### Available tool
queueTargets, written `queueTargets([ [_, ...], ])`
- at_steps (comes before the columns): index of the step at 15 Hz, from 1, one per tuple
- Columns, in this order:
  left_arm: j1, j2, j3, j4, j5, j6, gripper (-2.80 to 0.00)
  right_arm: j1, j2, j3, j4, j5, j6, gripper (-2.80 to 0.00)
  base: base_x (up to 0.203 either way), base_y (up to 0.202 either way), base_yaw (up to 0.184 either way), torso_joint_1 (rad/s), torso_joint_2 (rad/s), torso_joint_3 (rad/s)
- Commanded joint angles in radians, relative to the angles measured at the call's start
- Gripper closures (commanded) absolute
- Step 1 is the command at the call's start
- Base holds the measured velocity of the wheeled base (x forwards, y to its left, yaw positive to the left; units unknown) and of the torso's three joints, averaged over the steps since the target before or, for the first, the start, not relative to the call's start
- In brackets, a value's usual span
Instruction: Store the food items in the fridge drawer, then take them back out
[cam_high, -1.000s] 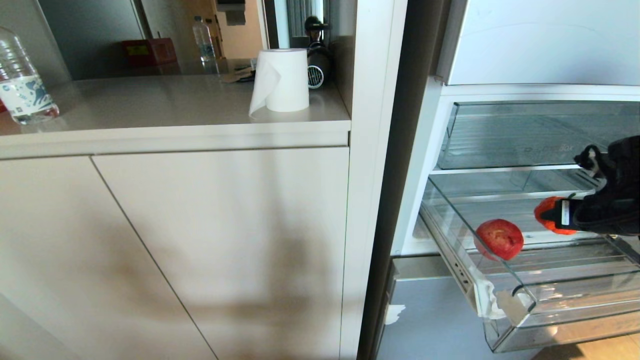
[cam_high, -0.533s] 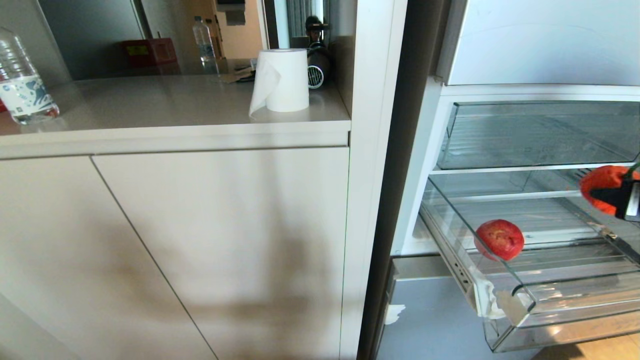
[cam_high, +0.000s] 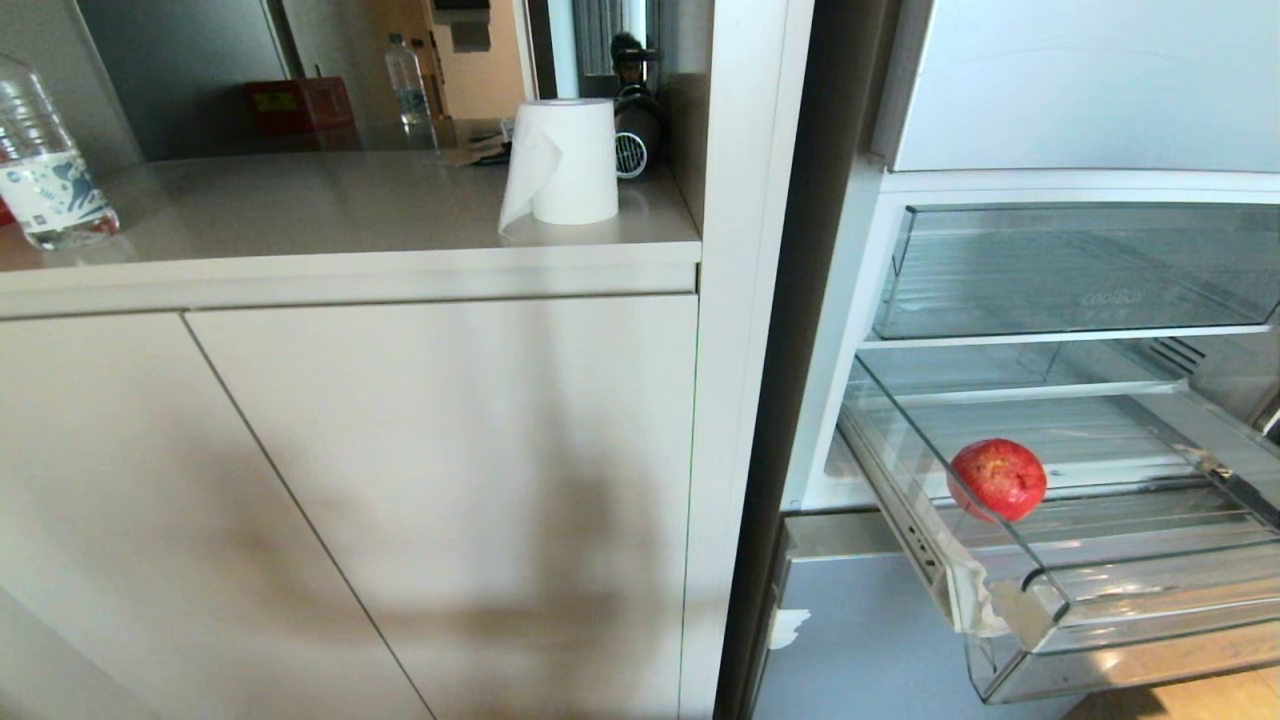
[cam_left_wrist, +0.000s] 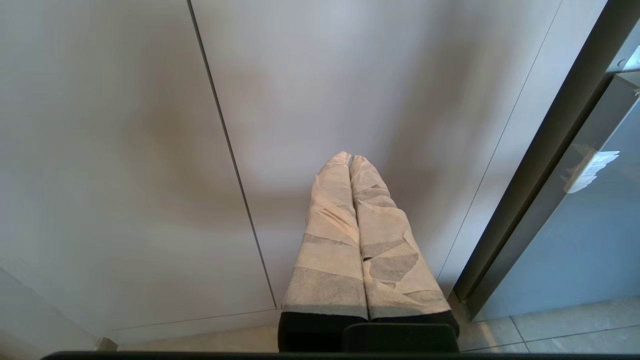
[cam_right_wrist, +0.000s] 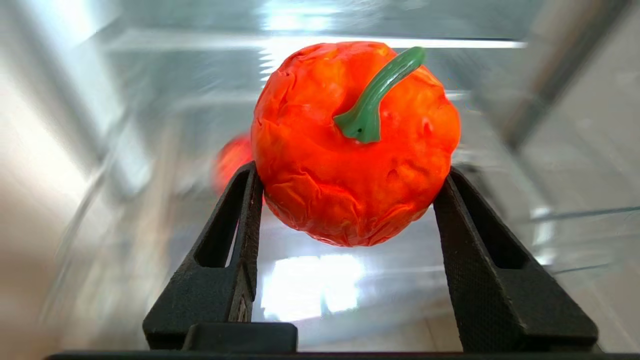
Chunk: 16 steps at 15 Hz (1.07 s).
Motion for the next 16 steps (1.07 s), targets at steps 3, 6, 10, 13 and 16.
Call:
queueTargets([
  [3, 0.001, 0.001, 0.000, 0.000, 0.000, 0.000, 0.00, 0.015, -0.314, 0.333, 0.017, 0.128, -0.047, 0.00, 0.000, 0.000, 0.000, 0.000, 0.00, 0.000],
  [6, 0.001, 0.001, 0.000, 0.000, 0.000, -0.003, 0.00, 0.097, -0.416, 0.550, -0.021, 0.062, -0.062, 0.00, 0.000, 0.000, 0.000, 0.000, 0.00, 0.000],
  [10, 0.001, 0.000, 0.000, -0.002, 0.000, -0.017, 0.00, 0.143, -0.669, 0.557, 0.045, -0.021, -0.070, 0.00, 0.000, 0.000, 0.000, 0.000, 0.00, 0.000],
  [13, 0.001, 0.002, 0.000, -0.002, 0.000, -0.017, 0.00, 0.152, -0.677, 0.559, 0.051, -0.044, 0.000, 0.00, 0.000, 0.000, 0.000, 0.000, 0.00, 0.000],
  [16, 0.001, 0.002, 0.000, -0.002, 0.000, -0.017, 0.00, 0.152, -0.677, 0.559, 0.051, -0.045, 0.005, 0.00, 0.000, 0.000, 0.000, 0.000, 0.00, 0.000],
])
